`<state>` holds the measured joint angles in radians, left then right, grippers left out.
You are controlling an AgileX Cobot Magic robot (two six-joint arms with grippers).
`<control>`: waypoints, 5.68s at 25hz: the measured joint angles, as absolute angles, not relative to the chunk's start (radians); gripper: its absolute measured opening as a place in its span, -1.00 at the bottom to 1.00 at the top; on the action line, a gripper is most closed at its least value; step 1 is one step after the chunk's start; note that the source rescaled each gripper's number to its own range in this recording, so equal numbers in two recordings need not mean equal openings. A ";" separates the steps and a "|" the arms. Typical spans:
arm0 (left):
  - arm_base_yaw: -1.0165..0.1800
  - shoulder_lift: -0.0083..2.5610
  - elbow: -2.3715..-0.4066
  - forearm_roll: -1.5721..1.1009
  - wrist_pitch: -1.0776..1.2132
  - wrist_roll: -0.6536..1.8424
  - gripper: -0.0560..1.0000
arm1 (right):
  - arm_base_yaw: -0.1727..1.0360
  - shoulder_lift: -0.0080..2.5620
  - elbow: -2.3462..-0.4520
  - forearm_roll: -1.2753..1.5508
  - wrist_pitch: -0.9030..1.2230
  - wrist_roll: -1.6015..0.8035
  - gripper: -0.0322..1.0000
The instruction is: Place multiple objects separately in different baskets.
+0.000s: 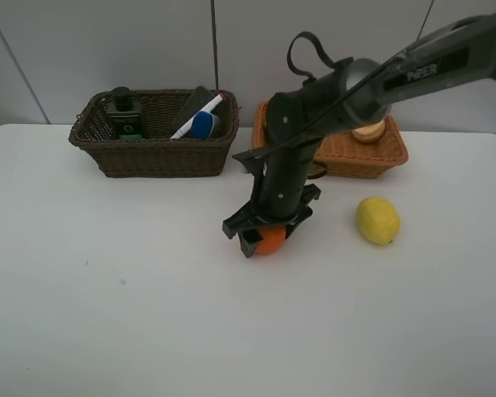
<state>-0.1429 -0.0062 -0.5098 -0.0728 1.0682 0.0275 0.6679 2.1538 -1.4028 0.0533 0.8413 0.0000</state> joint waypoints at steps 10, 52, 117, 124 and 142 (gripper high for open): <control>-0.143 -0.006 -0.510 -0.073 1.068 0.027 1.00 | 0.545 1.990 -1.664 -0.025 0.927 0.000 0.46; -0.143 -0.006 -0.510 -0.073 1.068 0.027 1.00 | 0.226 1.965 -1.507 0.000 1.216 0.111 1.00; -0.143 -0.006 -0.510 -0.073 1.068 0.027 1.00 | 0.227 1.958 -1.471 -0.040 0.643 0.054 0.16; -0.143 -0.006 -0.510 -0.073 1.068 0.027 1.00 | 0.227 2.025 -1.472 -0.048 0.529 0.057 0.72; -0.143 -0.006 -0.510 -0.073 1.068 0.027 1.00 | 0.154 1.758 -1.443 -0.134 0.769 0.196 1.00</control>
<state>-0.1429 -0.0062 -0.5098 -0.0728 1.0682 0.0275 0.1536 1.7582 -1.4433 -0.1341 0.7693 0.1963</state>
